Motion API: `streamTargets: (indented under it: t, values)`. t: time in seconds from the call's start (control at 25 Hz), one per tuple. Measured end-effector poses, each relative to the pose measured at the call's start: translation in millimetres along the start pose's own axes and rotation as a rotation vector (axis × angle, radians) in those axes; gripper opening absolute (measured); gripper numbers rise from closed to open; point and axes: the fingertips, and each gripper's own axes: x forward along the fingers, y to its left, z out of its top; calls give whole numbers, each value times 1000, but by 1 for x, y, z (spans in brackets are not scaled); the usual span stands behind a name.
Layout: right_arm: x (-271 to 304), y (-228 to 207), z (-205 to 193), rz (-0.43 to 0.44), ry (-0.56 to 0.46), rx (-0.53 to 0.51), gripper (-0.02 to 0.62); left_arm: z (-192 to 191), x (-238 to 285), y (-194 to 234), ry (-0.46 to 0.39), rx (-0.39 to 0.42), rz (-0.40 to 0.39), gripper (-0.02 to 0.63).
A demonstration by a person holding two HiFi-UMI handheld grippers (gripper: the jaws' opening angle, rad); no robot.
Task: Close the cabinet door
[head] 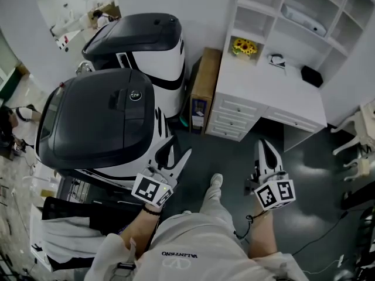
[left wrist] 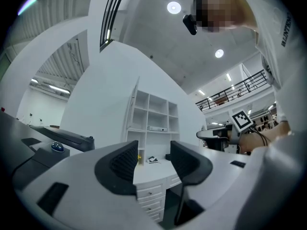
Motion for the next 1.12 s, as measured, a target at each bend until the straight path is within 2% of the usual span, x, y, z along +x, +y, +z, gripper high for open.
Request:
streamTargets:
  t: [0.24, 0.8, 1.12]
  values:
    - [59, -46, 0, 33, -3, 13, 11, -12, 65, 23, 1, 15, 18, 196]
    - [205, -187, 50, 120, -25, 21, 11, -15, 261, 69, -32, 21, 62, 195]
    - [269, -242, 62, 179, -28, 40, 11, -7, 329, 91, -75, 31, 117, 195]
